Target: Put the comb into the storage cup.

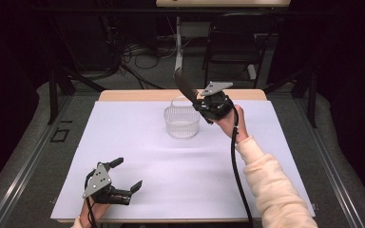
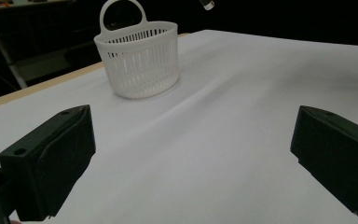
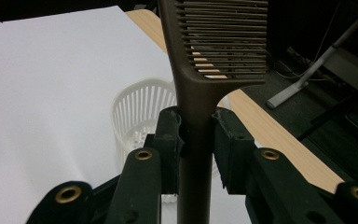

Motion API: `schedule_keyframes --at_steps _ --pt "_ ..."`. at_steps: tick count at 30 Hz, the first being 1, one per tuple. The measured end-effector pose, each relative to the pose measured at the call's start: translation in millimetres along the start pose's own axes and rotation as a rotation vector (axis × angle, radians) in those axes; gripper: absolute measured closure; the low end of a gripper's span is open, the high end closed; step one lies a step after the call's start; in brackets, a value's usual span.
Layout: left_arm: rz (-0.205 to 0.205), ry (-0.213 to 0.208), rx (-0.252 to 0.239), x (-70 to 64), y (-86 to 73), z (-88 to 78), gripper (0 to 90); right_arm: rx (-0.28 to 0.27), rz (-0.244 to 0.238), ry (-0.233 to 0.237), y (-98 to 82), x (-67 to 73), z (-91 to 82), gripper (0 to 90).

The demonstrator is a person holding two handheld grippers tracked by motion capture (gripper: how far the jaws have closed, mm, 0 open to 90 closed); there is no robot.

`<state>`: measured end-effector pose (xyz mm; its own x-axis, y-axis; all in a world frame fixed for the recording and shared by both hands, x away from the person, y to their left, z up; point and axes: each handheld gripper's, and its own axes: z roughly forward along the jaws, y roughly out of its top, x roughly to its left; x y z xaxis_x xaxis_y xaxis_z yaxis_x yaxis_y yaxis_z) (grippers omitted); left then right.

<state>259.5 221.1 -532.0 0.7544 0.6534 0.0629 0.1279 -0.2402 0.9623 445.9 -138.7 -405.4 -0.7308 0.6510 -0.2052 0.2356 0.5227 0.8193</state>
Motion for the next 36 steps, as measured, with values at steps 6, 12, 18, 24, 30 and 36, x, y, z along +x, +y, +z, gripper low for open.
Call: schedule_keyframes --at_steps 6,12,18,24,30,36 --pt "0.000 0.000 0.000 -0.1 0.0 0.0 0.0 -0.014 -0.002 -0.008 3.5 -0.1 0.3 72.7" --pt "0.001 0.000 -0.001 -0.2 0.1 0.1 0.0 -0.029 -0.010 -0.012 7.2 -0.6 0.4 72.7" --pt "0.002 -0.001 -0.001 0.0 0.1 0.0 0.0 -0.048 -0.013 -0.015 11.2 0.0 1.8 72.7" --pt "0.000 0.000 -0.005 -0.2 0.4 -0.6 0.0 -0.058 -0.022 -0.017 14.5 1.5 5.4 72.7" --pt "0.001 0.001 -0.007 -0.5 0.5 -0.7 0.0 -0.075 -0.020 -0.021 16.1 2.2 8.6 72.7" --pt "0.003 -0.001 -0.004 -0.5 0.5 -0.5 0.0 -0.097 -0.021 -0.025 18.9 2.8 10.5 72.7"
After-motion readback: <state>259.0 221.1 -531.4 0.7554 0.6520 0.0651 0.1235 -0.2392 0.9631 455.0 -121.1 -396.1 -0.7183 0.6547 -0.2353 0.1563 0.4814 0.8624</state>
